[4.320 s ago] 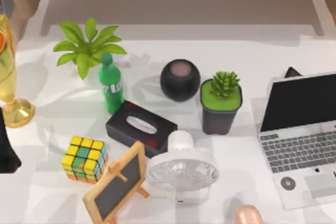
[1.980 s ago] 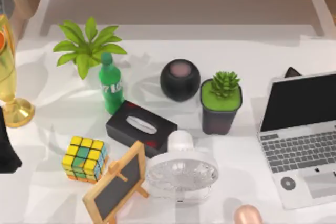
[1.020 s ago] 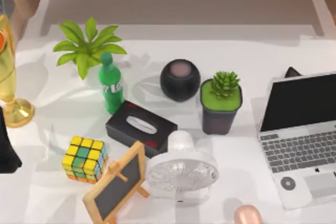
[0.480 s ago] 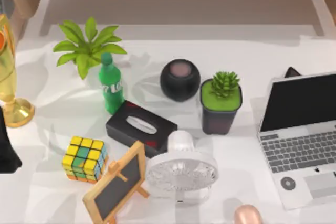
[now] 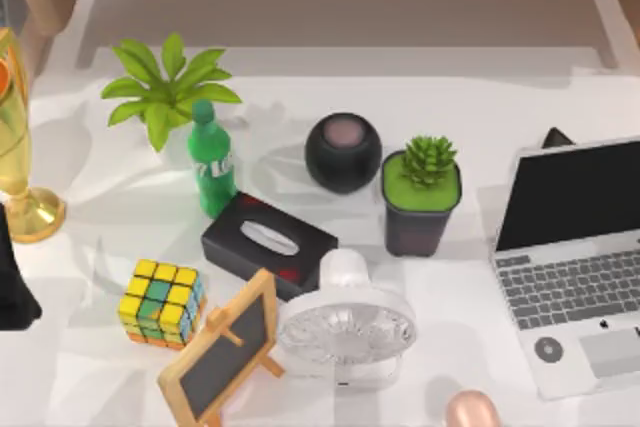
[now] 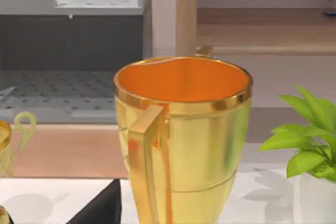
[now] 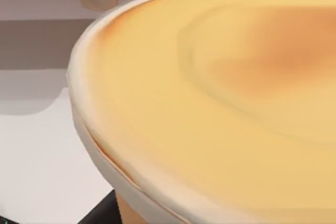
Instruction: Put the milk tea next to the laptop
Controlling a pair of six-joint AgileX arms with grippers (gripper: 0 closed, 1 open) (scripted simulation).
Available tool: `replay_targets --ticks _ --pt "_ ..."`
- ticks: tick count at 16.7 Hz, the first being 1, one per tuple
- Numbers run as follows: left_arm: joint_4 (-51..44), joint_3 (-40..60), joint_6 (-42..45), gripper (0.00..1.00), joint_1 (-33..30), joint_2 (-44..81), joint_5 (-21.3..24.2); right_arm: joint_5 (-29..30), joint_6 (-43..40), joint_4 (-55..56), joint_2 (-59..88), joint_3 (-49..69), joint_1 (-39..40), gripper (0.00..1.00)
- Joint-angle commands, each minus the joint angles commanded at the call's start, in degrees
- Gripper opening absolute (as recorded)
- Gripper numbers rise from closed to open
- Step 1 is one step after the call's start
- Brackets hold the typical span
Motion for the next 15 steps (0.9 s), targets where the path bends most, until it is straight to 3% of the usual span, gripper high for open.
replay_targets --ticks 5,15 --pt "0.0 0.0 0.0 1.0 0.0 0.0 0.0 0.85 2.14 -3.53 -0.15 3.98 -3.59 0.0" --pt "0.0 0.0 0.0 1.0 0.0 0.0 0.0 -0.07 -0.79 -3.37 -3.92 -0.85 2.02 0.0"
